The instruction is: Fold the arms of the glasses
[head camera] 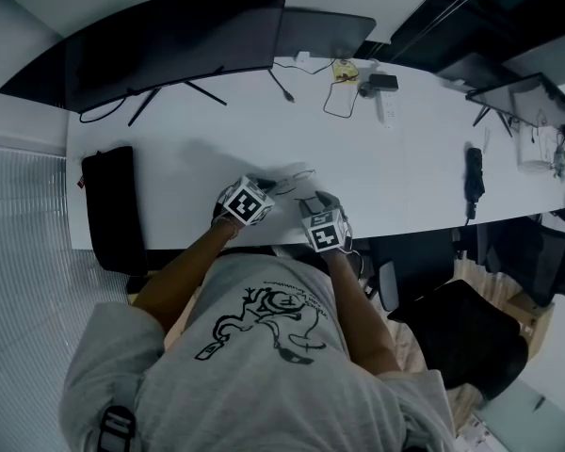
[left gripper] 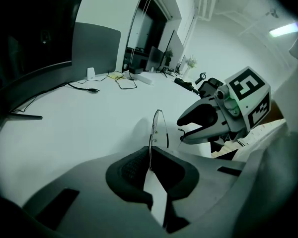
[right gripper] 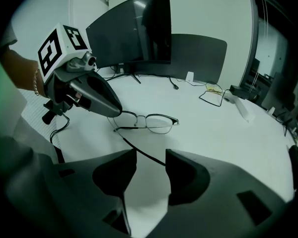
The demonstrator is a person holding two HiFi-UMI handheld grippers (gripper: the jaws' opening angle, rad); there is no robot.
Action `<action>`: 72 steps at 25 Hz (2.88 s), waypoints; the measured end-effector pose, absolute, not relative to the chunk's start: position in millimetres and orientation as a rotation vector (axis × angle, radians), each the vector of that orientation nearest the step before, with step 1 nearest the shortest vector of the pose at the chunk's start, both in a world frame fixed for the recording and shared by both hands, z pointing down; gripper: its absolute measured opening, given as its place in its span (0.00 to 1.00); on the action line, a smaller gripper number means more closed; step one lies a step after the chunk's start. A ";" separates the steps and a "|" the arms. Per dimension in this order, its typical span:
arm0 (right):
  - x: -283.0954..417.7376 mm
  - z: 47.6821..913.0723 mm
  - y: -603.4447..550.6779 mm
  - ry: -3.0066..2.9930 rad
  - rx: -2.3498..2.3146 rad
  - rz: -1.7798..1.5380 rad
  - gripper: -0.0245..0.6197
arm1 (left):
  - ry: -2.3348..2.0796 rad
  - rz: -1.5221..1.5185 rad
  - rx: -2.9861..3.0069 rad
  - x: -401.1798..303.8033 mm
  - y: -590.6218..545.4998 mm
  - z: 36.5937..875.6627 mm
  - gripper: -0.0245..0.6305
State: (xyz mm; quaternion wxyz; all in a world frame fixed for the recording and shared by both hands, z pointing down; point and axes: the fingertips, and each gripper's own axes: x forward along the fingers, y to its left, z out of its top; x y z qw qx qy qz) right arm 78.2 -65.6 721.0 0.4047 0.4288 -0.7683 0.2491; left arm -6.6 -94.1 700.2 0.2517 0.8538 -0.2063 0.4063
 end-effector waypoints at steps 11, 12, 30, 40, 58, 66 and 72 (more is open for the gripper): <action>82.4 724.5 -74.5 -1.914 1.088 0.629 0.34 | -0.494 1.123 2.350 -2.8 -83.7 700.8 0.09; 82.5 724.9 -74.9 -1.911 1.088 0.630 0.34 | -0.488 1.124 2.349 -2.5 -82.7 700.8 0.09; 84.2 726.0 -88.6 -1.905 1.109 0.639 0.35 | -0.393 1.165 2.381 2.2 -76.0 702.6 0.09; 80.5 722.2 -97.2 -1.924 1.115 0.640 0.35 | -0.456 1.163 2.411 -2.2 -92.9 699.5 0.09; 88.2 711.4 -101.5 -1.961 1.128 0.640 0.33 | -0.703 1.375 2.692 -9.1 -134.0 701.1 0.09; 90.5 709.1 -99.9 -1.975 1.127 0.649 0.33 | -0.724 1.501 2.806 -5.8 -138.2 707.1 0.09; 90.3 701.9 -99.6 -1.995 1.142 0.649 0.31 | -0.709 1.551 2.820 -3.1 -133.0 711.1 0.09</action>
